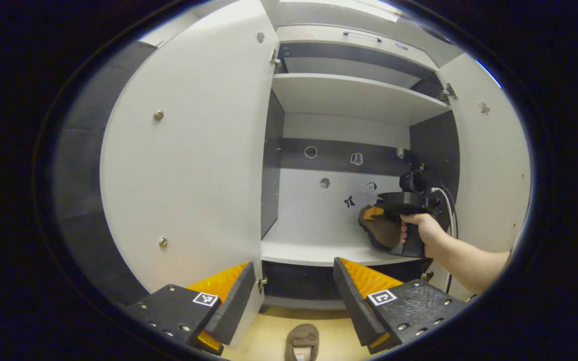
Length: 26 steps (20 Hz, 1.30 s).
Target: Grab one shoe with the right hand and put it into the shoe cabinet, grab the other shoe with the left hand and put it into the shoe cabinet; then close the right door with the right hand and the left door with the left hand.
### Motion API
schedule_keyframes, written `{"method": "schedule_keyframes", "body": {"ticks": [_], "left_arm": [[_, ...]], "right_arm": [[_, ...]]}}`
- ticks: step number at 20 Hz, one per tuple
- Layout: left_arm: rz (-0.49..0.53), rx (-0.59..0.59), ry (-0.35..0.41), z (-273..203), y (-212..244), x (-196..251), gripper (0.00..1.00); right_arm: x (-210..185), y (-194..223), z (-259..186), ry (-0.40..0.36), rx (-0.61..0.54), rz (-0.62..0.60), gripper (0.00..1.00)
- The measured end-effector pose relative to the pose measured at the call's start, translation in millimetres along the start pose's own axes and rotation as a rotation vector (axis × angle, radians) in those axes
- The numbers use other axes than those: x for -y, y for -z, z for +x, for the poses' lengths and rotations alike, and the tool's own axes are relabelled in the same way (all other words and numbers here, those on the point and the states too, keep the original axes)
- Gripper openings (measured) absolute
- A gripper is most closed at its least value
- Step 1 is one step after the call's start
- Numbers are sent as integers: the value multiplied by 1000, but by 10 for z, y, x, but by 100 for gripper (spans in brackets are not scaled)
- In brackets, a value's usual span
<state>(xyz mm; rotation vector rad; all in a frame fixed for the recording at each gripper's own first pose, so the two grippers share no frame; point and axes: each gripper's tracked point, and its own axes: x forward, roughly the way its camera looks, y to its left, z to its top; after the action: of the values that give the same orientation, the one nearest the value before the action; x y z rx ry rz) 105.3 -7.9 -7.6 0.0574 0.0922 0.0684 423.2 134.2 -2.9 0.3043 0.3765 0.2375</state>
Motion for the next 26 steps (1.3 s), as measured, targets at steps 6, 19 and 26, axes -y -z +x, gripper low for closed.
{"method": "schedule_keyframes", "body": {"ticks": [6, 19, 26], "left_arm": [[-14, -60, -82, -156, 280, -51, 91], [-25, -82, 5, -286, 532, -55, 91], [25, -51, 158, -527, 549, -54, 91]], "right_arm": [[-61, 55, 2, -31, -78, 39, 22], [-356, 270, -481, -35, -168, -12, 98], [-537, 240, -1013, 2, -147, -10, 98]]}}
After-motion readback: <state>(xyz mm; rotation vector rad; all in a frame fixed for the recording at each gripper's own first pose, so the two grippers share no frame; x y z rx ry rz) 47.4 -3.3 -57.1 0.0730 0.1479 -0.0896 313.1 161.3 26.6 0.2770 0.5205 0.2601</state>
